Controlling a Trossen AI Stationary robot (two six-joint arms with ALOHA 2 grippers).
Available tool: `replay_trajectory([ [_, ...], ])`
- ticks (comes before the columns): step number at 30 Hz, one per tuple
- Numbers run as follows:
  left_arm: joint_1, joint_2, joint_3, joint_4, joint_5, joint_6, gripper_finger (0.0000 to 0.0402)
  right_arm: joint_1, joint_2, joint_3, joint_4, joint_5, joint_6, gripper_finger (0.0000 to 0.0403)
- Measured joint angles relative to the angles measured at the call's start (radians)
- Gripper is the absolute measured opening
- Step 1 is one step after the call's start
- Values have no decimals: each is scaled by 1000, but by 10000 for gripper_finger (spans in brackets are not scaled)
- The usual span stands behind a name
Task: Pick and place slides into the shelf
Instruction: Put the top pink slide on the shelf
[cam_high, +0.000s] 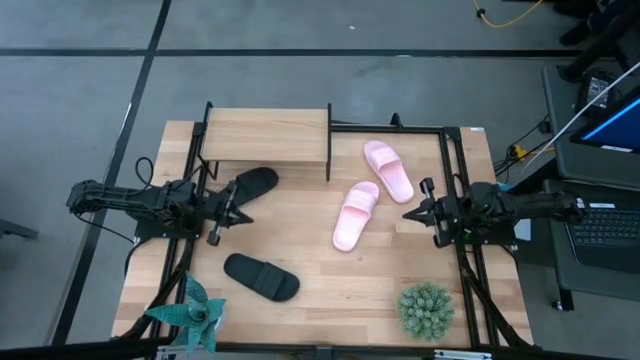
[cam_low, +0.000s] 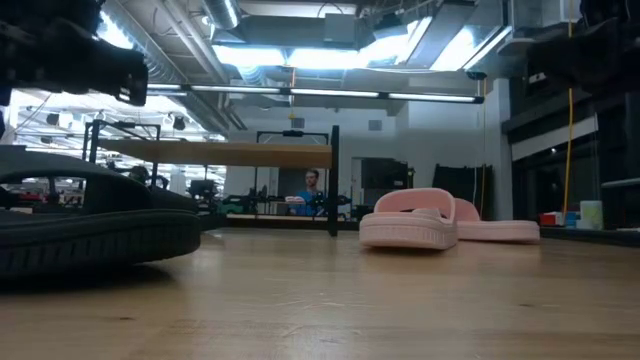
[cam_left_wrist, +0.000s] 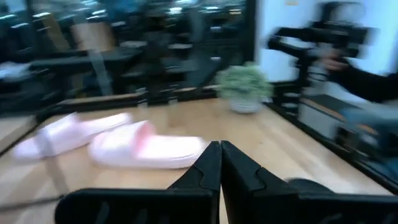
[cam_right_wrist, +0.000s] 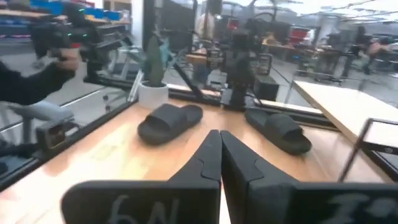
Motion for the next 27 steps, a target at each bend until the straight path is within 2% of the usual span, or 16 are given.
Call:
replay_trajectory([
  [2,0,0,0,12,42,24,0,0,15,0,22,-46,-16,2],
  [4,0,0,0,12,23,31,0,0,25,1,35,-67,-19,2],
  [10,0,0,0,12,-193,44,0,0,49,1,33,-68,-45,2],
  [12,0,0,0,12,-237,57,0,-2,52,1,33,-65,-52,2],
  [19,0,0,0,9,-236,76,0,-8,53,4,35,4,-45,3],
  [27,0,0,0,1,-236,101,0,-8,96,94,15,58,-35,2],
])
